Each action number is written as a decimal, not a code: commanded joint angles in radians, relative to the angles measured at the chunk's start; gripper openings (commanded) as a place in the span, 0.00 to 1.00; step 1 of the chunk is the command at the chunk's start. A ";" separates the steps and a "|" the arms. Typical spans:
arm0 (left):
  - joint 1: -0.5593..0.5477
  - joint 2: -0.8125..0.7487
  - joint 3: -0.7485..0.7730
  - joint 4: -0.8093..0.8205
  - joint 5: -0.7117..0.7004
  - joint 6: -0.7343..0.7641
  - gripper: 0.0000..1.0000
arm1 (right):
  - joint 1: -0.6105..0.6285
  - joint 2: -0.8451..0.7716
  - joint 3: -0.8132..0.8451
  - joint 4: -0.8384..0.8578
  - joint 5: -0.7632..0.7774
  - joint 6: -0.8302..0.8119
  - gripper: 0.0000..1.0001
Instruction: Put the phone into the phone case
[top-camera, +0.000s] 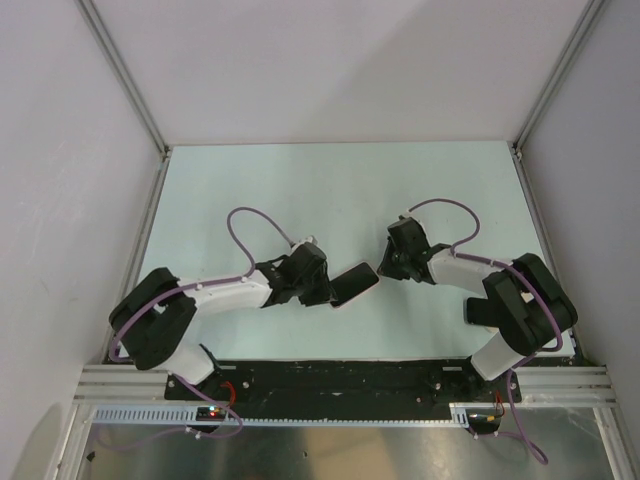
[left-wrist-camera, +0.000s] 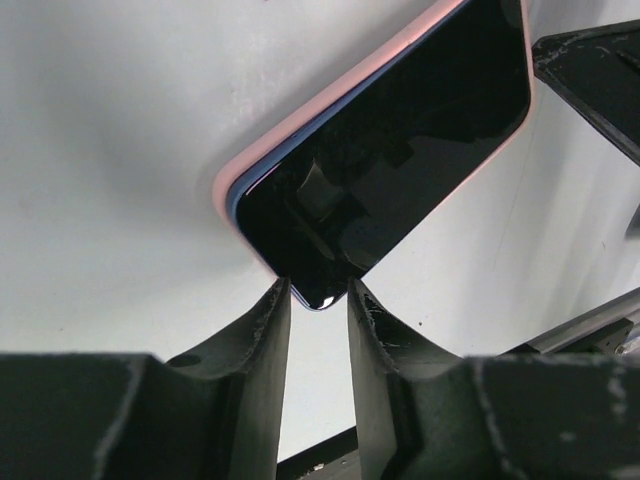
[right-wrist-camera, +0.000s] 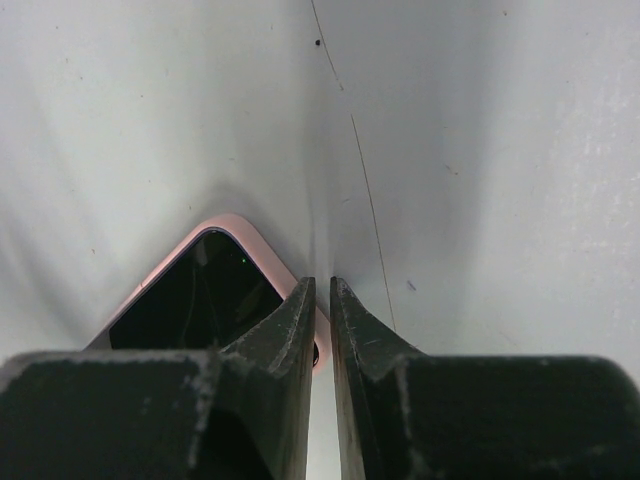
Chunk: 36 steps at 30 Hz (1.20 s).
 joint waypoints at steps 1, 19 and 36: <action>-0.011 -0.067 -0.043 0.016 -0.076 -0.093 0.32 | 0.044 -0.002 -0.007 -0.006 -0.039 0.016 0.17; -0.076 -0.179 -0.072 -0.115 -0.287 -0.296 0.30 | 0.104 0.009 -0.023 0.004 -0.020 0.044 0.16; -0.102 -0.138 -0.041 -0.178 -0.303 -0.340 0.31 | 0.116 0.021 -0.025 0.015 -0.024 0.053 0.15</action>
